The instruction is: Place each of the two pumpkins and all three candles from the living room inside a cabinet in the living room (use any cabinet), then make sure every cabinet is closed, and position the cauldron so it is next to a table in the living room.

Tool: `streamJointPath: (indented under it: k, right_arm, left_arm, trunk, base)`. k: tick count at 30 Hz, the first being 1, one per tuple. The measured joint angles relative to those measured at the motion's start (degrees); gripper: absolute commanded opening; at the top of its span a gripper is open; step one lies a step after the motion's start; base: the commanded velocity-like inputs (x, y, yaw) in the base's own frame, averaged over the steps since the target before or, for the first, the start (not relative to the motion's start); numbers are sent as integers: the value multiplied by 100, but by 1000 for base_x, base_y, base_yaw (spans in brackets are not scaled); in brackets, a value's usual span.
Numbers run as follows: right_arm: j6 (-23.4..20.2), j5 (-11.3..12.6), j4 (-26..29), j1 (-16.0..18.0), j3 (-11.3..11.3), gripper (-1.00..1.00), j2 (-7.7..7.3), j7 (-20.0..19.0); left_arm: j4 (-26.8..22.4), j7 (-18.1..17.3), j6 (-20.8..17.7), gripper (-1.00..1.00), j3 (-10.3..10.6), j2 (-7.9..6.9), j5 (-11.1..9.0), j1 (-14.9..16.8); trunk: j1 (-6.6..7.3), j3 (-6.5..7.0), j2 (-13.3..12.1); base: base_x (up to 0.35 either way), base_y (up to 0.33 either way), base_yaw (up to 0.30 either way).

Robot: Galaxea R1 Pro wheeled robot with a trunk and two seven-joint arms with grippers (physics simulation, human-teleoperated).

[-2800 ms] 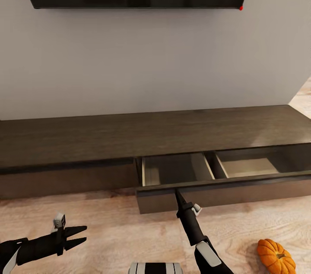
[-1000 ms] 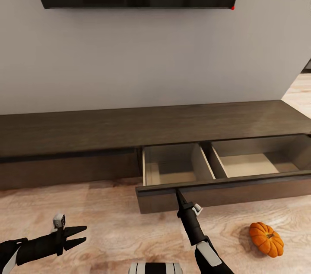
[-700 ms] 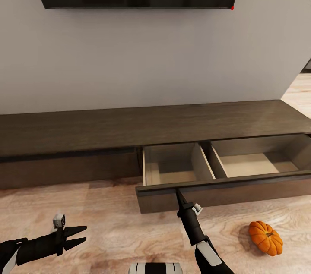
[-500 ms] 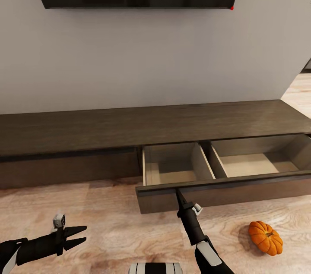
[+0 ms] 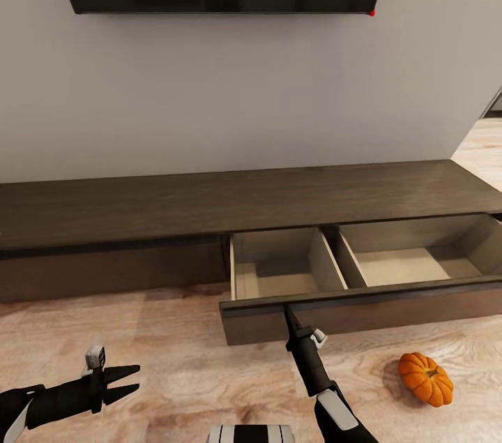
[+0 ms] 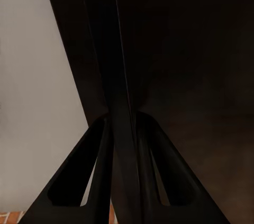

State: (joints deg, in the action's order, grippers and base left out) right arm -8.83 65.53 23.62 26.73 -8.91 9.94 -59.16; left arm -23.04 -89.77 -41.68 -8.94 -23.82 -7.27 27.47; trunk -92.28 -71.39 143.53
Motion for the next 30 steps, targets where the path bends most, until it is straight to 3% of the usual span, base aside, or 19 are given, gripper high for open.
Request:
streamJointPath:
  k: [3, 4, 5, 15, 27, 30]
  right_arm:
    - [-3, 3, -3, 0, 0, -100, 0, -3]
    - [-4, 3, -4, 0, 0, 100, 0, -3]
    - [-13, -53, -30, -4, 297, 100, 2, -22]
    - [-26, -40, -30, -4, 305, 100, 2, 9]
    - [-133, -49, -6, 26, 312, 100, 2, 838]
    - [-393, -57, -5, 38, 316, 100, 2, 967]
  left_arm:
    - [0, 0, 0, 100, 0, 2, 0, 0]
    - [0, 0, 0, 100, 0, 1, 0, 0]
    - [2, 0, 1, 100, 1, 1, 1, 2]
    - [2, 0, -12, 100, 1, 2, 1, 2]
    - [-1, 0, -21, 100, -54, -51, 1, 2]
    - [-10, 0, -33, 100, -65, -68, 1, 2]
  trunk:
    - [0, 0, 0]
    - [0, 0, 0]
    - [0, -1, 0]
    - [-4, -1, 0]
    - [-4, -1, 0]
    - [-4, -1, 0]
  base:
    - [-3, 0, 0]
    - [0, 0, 0]
    - [0, 0, 0]
    - [-175, 0, 0]
    - [-308, 0, 0]
    - [-312, 0, 0]
